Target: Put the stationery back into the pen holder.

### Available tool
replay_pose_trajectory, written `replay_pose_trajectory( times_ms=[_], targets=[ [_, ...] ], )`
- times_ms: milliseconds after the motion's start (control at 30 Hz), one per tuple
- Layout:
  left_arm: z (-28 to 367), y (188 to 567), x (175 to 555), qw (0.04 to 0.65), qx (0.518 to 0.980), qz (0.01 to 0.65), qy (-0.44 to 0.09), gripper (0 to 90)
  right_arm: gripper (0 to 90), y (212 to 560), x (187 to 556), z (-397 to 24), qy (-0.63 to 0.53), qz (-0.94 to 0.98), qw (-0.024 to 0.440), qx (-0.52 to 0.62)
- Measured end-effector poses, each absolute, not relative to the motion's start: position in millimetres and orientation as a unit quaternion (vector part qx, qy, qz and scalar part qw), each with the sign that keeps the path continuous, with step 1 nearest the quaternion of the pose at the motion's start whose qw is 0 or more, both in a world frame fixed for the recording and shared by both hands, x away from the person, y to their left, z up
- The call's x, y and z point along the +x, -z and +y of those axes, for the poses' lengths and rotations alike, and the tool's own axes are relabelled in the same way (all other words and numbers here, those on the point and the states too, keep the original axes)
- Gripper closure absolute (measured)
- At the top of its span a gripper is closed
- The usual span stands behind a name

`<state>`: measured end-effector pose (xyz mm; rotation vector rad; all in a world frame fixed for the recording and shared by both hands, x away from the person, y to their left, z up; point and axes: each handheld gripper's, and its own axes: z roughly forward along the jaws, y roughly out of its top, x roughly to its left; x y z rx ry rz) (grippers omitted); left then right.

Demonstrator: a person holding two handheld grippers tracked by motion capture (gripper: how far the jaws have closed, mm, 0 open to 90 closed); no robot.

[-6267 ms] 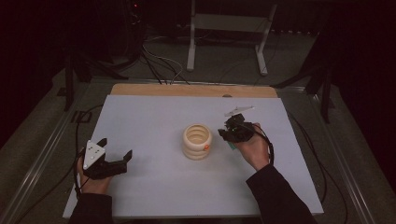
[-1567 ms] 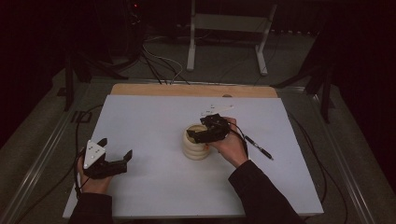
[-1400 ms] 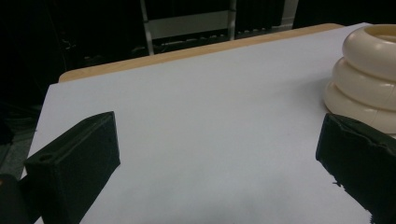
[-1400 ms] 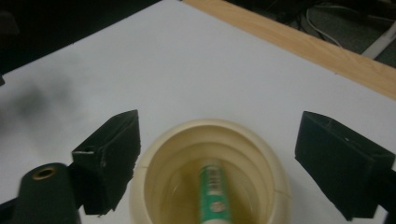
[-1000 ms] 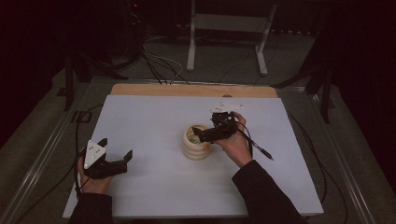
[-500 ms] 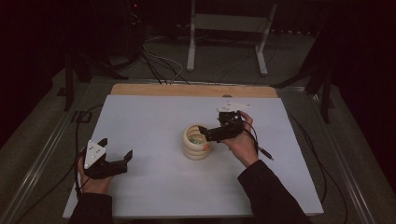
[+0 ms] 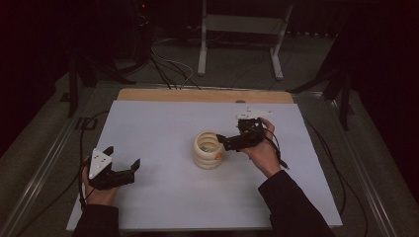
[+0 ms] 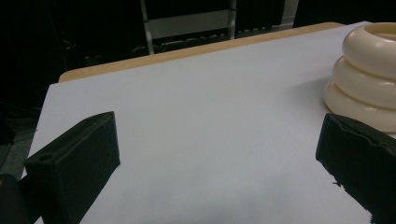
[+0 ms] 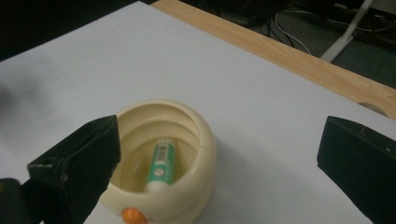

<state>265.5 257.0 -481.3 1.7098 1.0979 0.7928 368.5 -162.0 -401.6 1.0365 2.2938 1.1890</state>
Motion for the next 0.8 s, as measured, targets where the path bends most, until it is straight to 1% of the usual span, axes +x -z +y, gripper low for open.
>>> replay_pose_trajectory(
  times_ms=[467,800],
  targets=[
    [256,482,266,0.462,0.695,0.447,-0.322,0.1,0.0,399,369,-189,-0.397,0.816,0.186,0.376],
    [256,482,266,0.462,0.696,0.446,-0.321,0.1,0.0,404,371,-206,-0.384,0.818,0.186,0.386]
  ],
)
